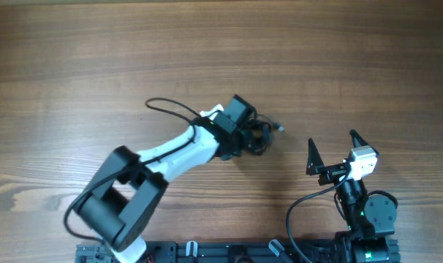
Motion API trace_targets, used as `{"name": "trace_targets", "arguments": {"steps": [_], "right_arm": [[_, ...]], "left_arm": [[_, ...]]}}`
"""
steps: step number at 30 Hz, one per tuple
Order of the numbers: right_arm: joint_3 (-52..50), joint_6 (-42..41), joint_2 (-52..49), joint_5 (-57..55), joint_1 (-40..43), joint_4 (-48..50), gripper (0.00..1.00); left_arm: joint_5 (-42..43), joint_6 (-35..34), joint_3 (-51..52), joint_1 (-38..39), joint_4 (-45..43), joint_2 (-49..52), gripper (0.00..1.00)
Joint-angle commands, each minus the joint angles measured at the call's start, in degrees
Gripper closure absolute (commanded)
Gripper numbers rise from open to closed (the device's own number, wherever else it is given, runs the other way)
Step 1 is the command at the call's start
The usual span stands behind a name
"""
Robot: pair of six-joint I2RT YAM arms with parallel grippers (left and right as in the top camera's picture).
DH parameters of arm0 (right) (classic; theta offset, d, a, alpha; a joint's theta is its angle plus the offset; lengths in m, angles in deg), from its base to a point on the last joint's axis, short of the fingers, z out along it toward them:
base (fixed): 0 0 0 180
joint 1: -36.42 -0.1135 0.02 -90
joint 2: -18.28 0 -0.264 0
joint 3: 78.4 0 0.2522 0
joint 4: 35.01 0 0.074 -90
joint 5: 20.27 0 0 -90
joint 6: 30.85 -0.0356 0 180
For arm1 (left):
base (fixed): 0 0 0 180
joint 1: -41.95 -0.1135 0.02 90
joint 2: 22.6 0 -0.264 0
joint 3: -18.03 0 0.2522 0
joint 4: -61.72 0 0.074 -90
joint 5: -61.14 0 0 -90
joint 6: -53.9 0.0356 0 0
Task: Untangle cables
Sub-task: 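Lift the cable bundle up with the left gripper, then reach the right gripper toward the cables held by the left gripper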
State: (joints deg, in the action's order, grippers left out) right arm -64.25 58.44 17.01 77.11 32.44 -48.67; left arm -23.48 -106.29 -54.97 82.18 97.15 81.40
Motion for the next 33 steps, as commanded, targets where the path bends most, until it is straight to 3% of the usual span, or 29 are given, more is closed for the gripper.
{"name": "trace_targets", "arguments": {"steps": [1,8,12,16,18,20,25,29,31,33], "right_arm": [[-0.02,0.70,0.26,-0.96,-0.02,0.22,0.00],[-0.02,0.70,0.26,-0.96,-0.02,0.22,0.00],[-0.02,1.03,0.26,-1.33,-0.02,0.22,0.00],[-0.02,0.94,0.26,-0.50,-0.02,0.26,0.00],[-0.02,-8.02,0.26,4.39,-0.02,0.63,0.00],[-0.02,-23.04,0.26,8.26,-0.02,1.11,0.00],[-0.02,-72.85,0.26,11.93,-0.02,1.36,0.00],[-0.02,-98.77,0.26,7.04,-0.02,1.07,0.00],[-0.02,-99.30,0.26,8.59,-0.02,1.16,0.00],[-0.02,-92.96,0.20,9.11,-0.02,1.25,0.00]], "left_arm": [[-1.79,21.31,0.09,-4.59,3.93,-10.38,0.96],[-1.86,48.02,0.09,-6.64,12.02,-28.72,0.96],[-2.80,53.37,0.09,-6.64,17.64,-35.28,0.96],[-10.01,53.42,0.09,-6.64,23.28,-39.08,0.96],[-11.52,53.29,0.09,-6.64,23.89,-39.52,0.96],[-11.47,53.00,0.09,-6.64,23.34,-39.39,0.96],[-10.84,51.52,0.09,-6.64,20.98,-38.86,0.96],[-10.27,49.07,0.09,-6.64,20.55,-38.69,0.96],[-9.09,46.31,0.09,-6.64,20.09,-38.53,0.96],[-7.37,45.86,0.09,-6.64,19.63,-38.18,0.96]]}}
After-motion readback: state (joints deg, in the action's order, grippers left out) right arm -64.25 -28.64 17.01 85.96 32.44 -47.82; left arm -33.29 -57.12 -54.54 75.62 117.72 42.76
